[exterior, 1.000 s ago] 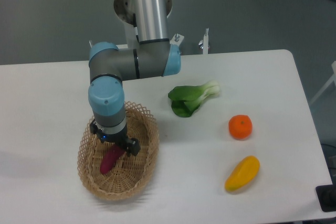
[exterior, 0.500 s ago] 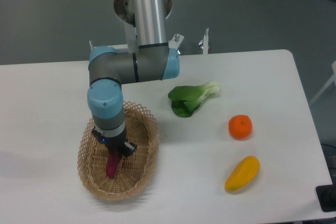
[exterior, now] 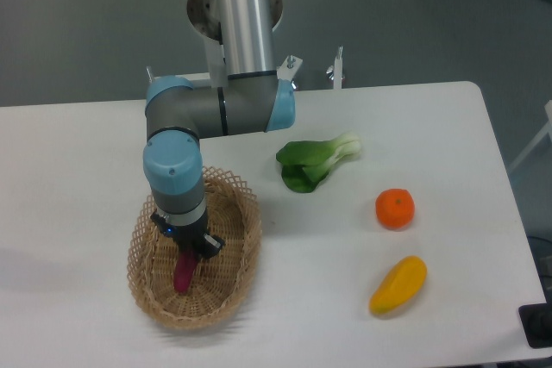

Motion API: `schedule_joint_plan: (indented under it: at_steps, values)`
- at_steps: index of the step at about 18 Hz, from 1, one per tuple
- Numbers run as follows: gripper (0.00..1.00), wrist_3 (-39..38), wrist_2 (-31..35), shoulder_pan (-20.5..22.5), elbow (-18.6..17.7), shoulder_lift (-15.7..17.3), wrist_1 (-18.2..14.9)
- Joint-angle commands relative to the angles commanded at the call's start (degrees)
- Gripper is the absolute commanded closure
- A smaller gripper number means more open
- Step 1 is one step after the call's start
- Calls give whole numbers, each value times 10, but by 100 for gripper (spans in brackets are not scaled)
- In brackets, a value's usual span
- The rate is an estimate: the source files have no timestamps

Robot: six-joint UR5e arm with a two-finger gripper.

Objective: Pick up the sweet potato from the basket
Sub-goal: 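Lift the sweet potato out of the basket toward the tangerine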

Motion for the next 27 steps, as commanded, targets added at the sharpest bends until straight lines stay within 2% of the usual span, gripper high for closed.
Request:
schedule_joint_plan:
  at_steps: [2, 8, 11, 18, 21, 27]
  values:
    - [70, 29, 1, 8, 5, 18, -2]
    - [70, 110, -3, 88, 21, 74, -14]
    - [70, 163, -5, 134, 23, 86, -15]
    - [69, 276, -11, 237, 32, 122, -84]
    - [69, 295, -16, 259, 31, 128, -87]
    - [69, 295, -17, 272, 34, 128, -84]
